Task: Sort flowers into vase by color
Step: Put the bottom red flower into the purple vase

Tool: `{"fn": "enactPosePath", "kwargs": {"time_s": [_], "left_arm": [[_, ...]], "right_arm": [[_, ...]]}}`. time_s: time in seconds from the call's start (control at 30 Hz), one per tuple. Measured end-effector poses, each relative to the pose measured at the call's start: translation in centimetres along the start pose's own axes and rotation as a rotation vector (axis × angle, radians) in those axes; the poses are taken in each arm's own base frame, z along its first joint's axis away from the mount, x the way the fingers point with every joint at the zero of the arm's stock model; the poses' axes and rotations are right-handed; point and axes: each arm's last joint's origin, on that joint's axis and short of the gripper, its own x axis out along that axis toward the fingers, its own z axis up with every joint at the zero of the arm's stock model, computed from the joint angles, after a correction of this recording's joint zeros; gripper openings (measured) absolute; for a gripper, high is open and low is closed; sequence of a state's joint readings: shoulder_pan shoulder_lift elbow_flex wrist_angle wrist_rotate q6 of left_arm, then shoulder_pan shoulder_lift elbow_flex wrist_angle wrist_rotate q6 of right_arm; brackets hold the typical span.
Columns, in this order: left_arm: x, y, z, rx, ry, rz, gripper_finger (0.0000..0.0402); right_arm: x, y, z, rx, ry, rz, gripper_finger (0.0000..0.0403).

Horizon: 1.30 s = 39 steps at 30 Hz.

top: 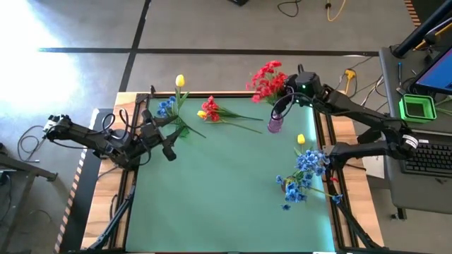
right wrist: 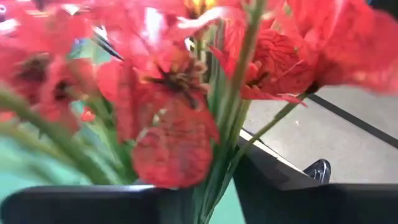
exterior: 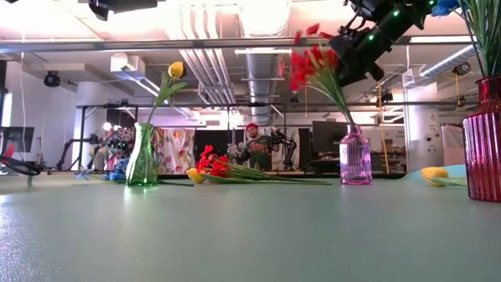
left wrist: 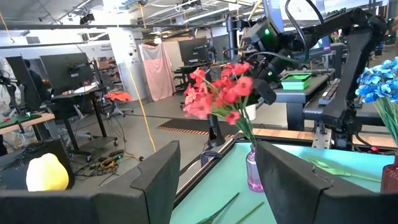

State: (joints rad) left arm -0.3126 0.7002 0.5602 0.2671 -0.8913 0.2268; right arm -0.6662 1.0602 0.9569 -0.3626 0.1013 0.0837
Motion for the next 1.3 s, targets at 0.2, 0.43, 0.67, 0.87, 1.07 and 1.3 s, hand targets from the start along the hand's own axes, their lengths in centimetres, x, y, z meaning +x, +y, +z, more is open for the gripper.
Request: {"fn": "enactPosePath", "kwargs": {"time_s": [0.2,0.43,0.67,0.87,1.07,1.3], "left_arm": [[0.0,0.0,0.0,0.001,0.001,0.000,0.0196],[0.0,0.0,-0.1,0.014,0.010,-0.002,0.0196],[0.0,0.0,-0.1,0.014,0.010,-0.002,0.0196],[0.0,0.0,-0.1,0.014,0.011,-0.002,0.0196],[0.0,0.0,-0.1,0.014,0.011,-0.002,0.0196],[0.0,0.0,-0.1,0.014,0.011,-0.002,0.0196]], "right_arm": [[-0.9,-0.1,0.1,0.000,-0.015,0.002,0.0029],[-2.7,-0.3,0.0,0.014,-0.041,0.002,0.0023],[-4.0,-0.5,-0.6,0.038,-0.075,0.006,0.0028],[-4.4,-0.5,-1.3,0.049,-0.126,0.011,0.0028],[-4.1,-0.6,-3.4,0.051,-0.181,0.019,0.0028],[-4.0,-0.5,-6.3,0.017,-0.285,0.042,0.0028]]}}
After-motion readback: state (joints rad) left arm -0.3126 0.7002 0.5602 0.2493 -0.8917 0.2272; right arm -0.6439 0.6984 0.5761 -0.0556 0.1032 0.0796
